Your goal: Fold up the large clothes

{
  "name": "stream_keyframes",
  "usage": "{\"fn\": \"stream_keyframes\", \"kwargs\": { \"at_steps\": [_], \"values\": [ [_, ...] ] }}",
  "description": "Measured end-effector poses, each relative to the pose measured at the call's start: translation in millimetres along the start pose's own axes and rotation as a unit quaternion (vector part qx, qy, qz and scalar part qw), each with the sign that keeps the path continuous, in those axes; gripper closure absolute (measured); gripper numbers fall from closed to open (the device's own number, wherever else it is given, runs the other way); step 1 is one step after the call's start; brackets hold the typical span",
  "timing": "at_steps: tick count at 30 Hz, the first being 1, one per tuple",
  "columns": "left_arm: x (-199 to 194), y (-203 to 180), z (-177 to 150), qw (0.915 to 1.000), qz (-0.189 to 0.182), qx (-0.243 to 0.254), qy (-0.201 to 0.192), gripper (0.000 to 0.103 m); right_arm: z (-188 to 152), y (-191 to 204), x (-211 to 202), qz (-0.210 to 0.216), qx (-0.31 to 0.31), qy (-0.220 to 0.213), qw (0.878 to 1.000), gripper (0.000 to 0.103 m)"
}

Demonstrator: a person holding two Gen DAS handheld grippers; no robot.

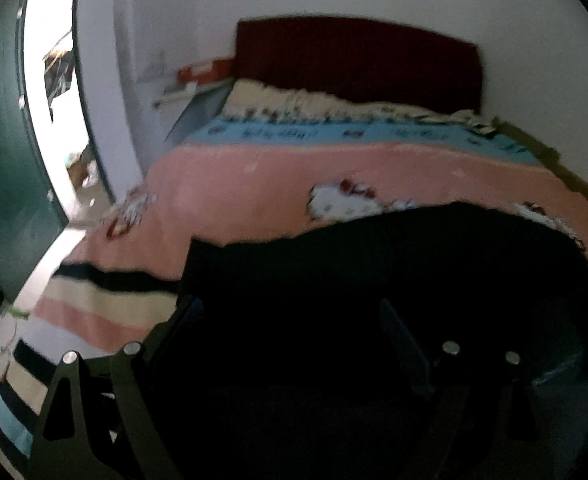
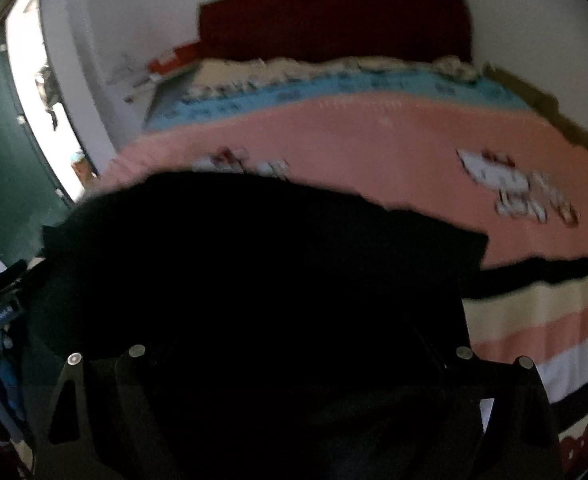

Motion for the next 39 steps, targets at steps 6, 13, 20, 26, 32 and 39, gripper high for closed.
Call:
{"fn": "stream_keyframes", "kwargs": {
  "at_steps": [6, 13, 20, 26, 32, 39],
  "values": [
    [0.4, -34.2, -16.8, 0.999, -0.005, 0.043, -0.011, 0.013, -7.2, 38.2, 21.7, 0.036, -0.034, 0.007, 0.999, 0.012],
    [13.6, -37.7, -25.8, 0.9995, -0.011, 0.028, -0.003, 0.013, -17.4, 28.8, 38.8, 0.071, -0.002, 0.008, 0.997, 0.007],
    [14.2, -39.1, -35.8, 0.9996, -0.004, 0.026, -0.013, 0.013, -21.8, 30.7, 42.7, 0.065, -0.011, -0.004, 0.998, 0.006],
    [18.4, -39.0, -39.2, 0.9996, 0.001, 0.024, -0.016, 0.013, -25.4, 26.7, 45.8, 0.058, -0.016, -0.011, 0.998, 0.005],
    [23.3, -39.7, -41.4, 0.9996, 0.003, 0.023, -0.016, 0.013, -28.4, 25.0, 50.7, 0.055, -0.018, -0.012, 0.998, 0.005],
    [30.2, -37.9, -44.4, 0.9998, -0.008, 0.02, 0.002, 0.013, -30.6, 23.2, 51.9, 0.053, -0.015, -0.003, 0.999, 0.004]
  ]
}}
Point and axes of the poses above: each gripper's, at about its wrist camera, not at the fingertips, and x roughly the way its jaws point, y to its left, z to its top, the point moved 10 cm from there along x, roughly the way its jaws point, and after that the axes turned 14 degrees about z, right-handed, at the moved point
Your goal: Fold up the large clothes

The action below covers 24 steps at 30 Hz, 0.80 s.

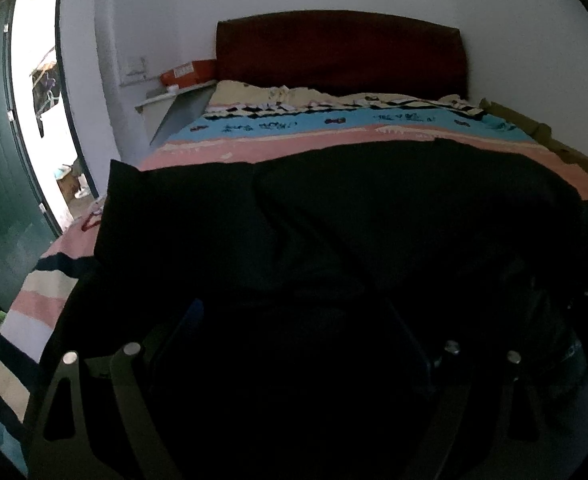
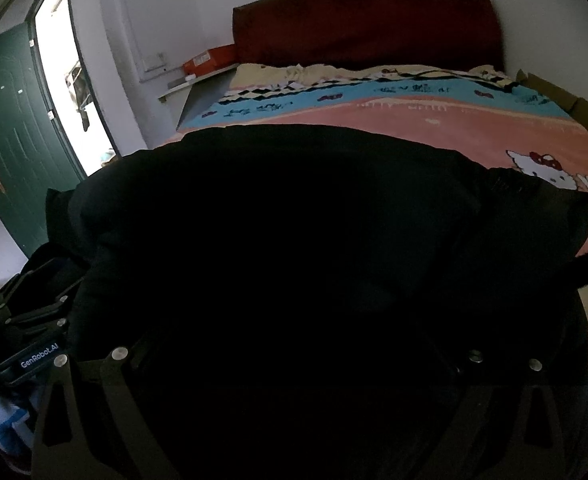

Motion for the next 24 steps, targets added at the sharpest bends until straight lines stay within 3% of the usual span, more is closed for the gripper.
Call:
{"fn": "stream_keyframes", "kwargs": {
  "at_steps": [6, 10, 14, 20, 24],
  "values": [
    [-1.2, 10.3, -9.4, 0.9978, -0.045, 0.015, 0.046, 0.013, -8.5, 0.7, -14.0, 0.01, 0.017, 0.022, 1.0, 0.004],
    [-11.6, 20.9, -19.0, 0.9955, -0.057, 0.04, 0.065, 0.013, -19.2, -7.4, -40.4, 0.004, 0.024, 0.026, 0.999, 0.004],
    [-23.1, 34.1, -29.5, 0.9936, -0.049, 0.049, 0.09, 0.013, -35.7, -30.2, -71.7, -0.011, 0.049, 0.031, 0.998, 0.003],
    [-57.3, 61.1, -46.9, 0.9913, -0.038, 0.066, 0.108, 0.013, -83.9, -74.9, -130.9, -0.079, 0.082, 0.077, 0.99, 0.003],
    [-80.6, 91.2, -59.7, 0.9895, -0.008, 0.084, 0.117, 0.013, -108.8, -101.0, -179.1, -0.103, 0.12, 0.072, 0.985, 0.002]
  ]
}}
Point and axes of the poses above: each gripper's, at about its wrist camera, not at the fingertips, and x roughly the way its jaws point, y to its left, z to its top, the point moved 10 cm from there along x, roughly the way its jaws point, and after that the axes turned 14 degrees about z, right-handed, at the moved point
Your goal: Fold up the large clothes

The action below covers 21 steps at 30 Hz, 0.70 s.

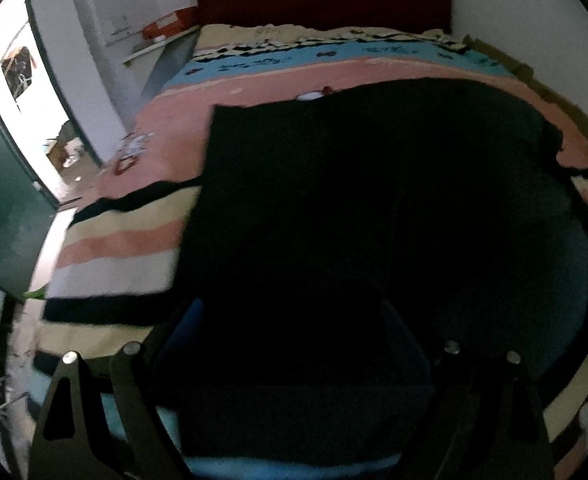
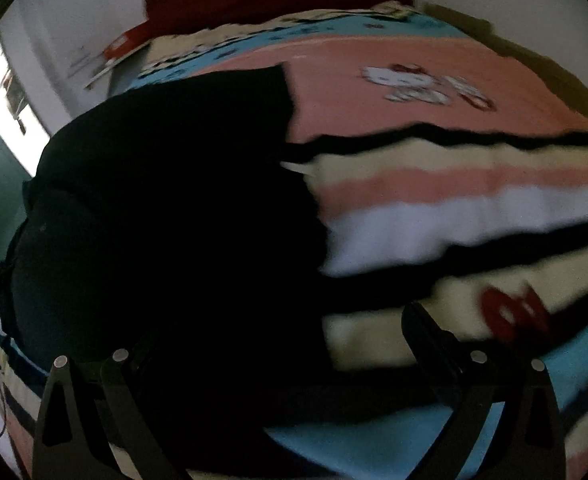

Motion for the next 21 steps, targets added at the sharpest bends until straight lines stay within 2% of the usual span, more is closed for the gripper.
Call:
{"fn": "stream_keyframes", "kwargs": {
  "at_steps": [4, 10, 15, 21],
  "values": [
    [-23.7, 38.6, -27.4, 0.9997, 0.018, -0.016, 0.004, 0.014, -19.7, -22.0, -39.4, -0.011, 0.015, -0.007, 1.0, 0.002],
    [-72.2, 92.0, -65.8, 0.9979, 0.045, -0.045, -0.007, 0.014, -37.9, -23.2, -102.8, -0.017, 0.012, -0.026, 0.999, 0.002],
    [-98.7, 112.1, -91.3, 0.9976, 0.03, -0.063, -0.007, 0.014, -51.6, -3.5, -134.7, -0.009, -0.004, -0.036, 0.999, 0.001],
    [-95.4, 126.9, -118.1, 0.9947, 0.001, -0.101, 0.019, 0.013, -66.0, 17.4, -140.5, 0.003, -0.03, -0.029, 0.999, 0.001]
  ]
}}
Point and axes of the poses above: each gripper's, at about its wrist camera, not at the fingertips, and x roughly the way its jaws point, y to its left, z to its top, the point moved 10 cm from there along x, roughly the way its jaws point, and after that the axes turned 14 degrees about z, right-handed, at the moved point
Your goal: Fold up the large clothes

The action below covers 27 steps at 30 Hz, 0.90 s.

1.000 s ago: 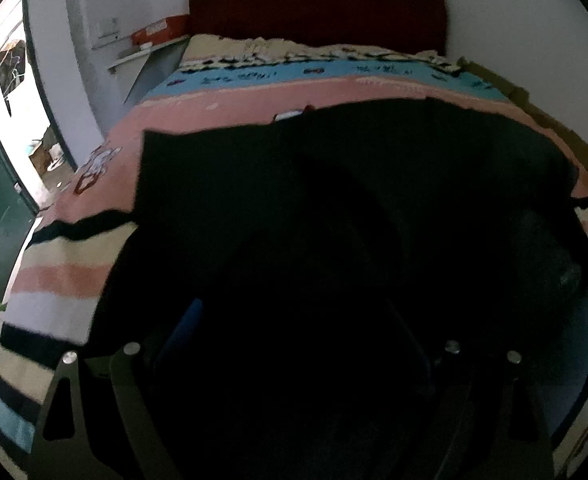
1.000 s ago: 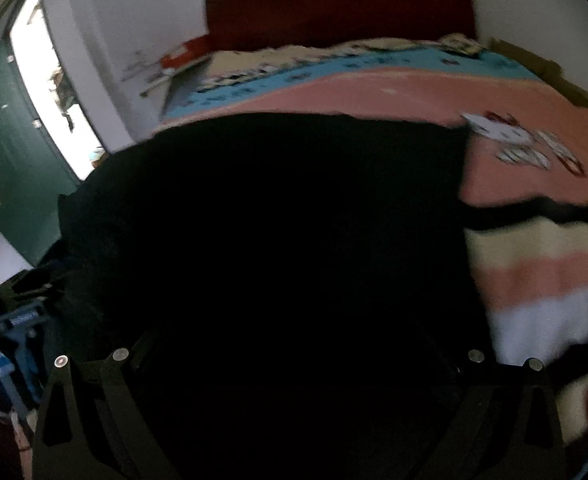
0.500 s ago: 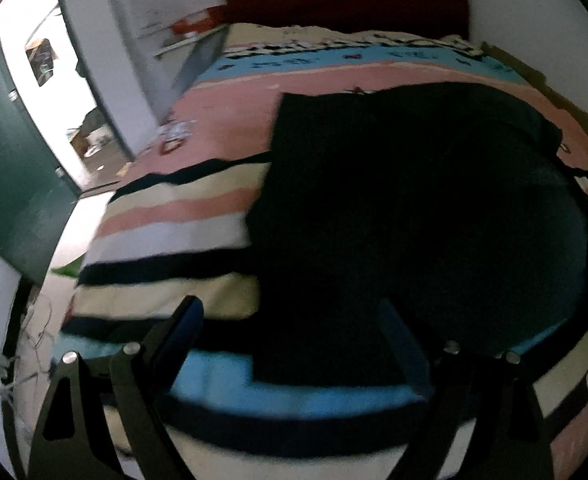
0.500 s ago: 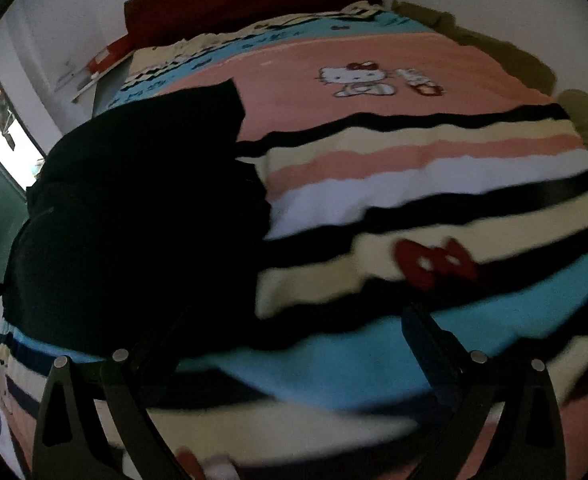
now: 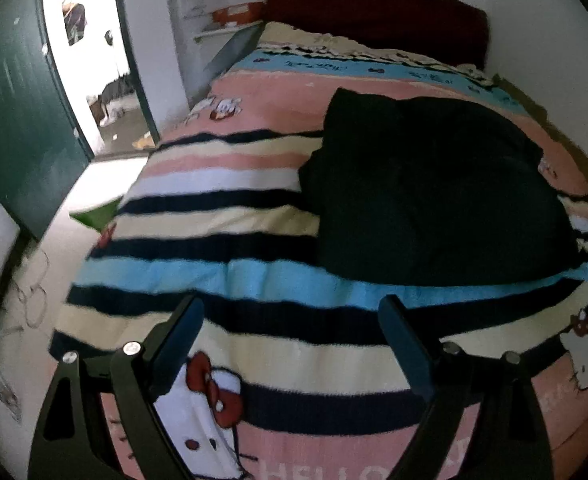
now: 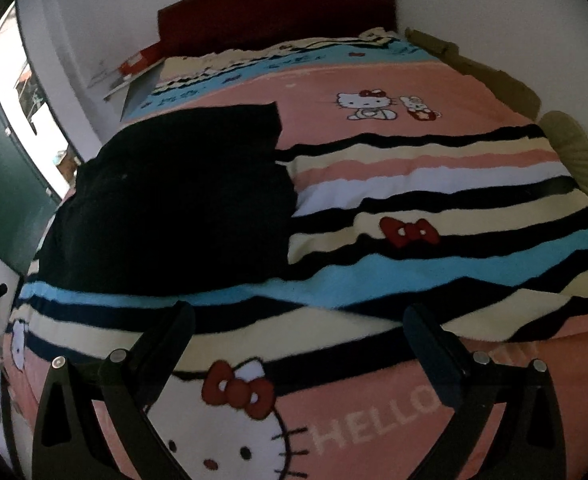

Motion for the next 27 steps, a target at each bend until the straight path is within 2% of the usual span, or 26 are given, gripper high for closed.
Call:
{"fn": "stream_keyframes", "kwargs": {
  "at_steps": [5, 9, 12, 16, 17, 19, 24, 26, 27],
  "values": [
    [14.9, 11.7, -13.9, 0.9992, -0.002, -0.034, 0.02, 0.013, -9.2, 0.1, 7.5, 0.002, -0.006, 0.007, 1.0, 0.001],
    [29.5, 8.1, -8.3, 0.9973, -0.025, -0.059, 0.036, 0.013, -6.6, -10.7, 22.6, 0.005, -0.002, 0.013, 1.0, 0.001],
    [38.8, -4.3, 13.8, 0.9956, -0.051, -0.072, 0.032, 0.013, 3.2, -16.4, 39.8, 0.014, 0.008, 0.015, 1.0, 0.001],
    [59.5, -35.8, 60.3, 0.988, -0.119, -0.091, 0.036, 0.013, 29.9, -15.5, 69.1, 0.032, 0.012, 0.014, 0.999, 0.001],
    [65.6, -42.0, 67.9, 0.9871, -0.126, -0.091, 0.038, 0.013, 38.0, -13.5, 77.4, 0.043, 0.018, 0.012, 0.999, 0.001],
    [85.7, -57.9, 84.2, 0.9861, -0.134, -0.085, 0.048, 0.013, 54.6, -10.5, 96.3, 0.063, 0.031, 0.009, 0.997, 0.001],
    [150.0, -82.8, 99.4, 0.988, -0.111, -0.062, 0.088, 0.013, 81.9, -12.6, 152.5, 0.107, 0.073, 0.024, 0.991, 0.001],
    [169.7, -91.0, 98.5, 0.9837, -0.134, -0.063, 0.102, 0.012, 85.0, -17.3, 178.3, 0.117, 0.085, 0.042, 0.989, 0.001],
    [176.6, -92.1, 96.9, 0.982, -0.141, -0.066, 0.106, 0.004, 84.2, -19.2, 188.0, 0.122, 0.091, 0.051, 0.987, 0.001]
  ]
}}
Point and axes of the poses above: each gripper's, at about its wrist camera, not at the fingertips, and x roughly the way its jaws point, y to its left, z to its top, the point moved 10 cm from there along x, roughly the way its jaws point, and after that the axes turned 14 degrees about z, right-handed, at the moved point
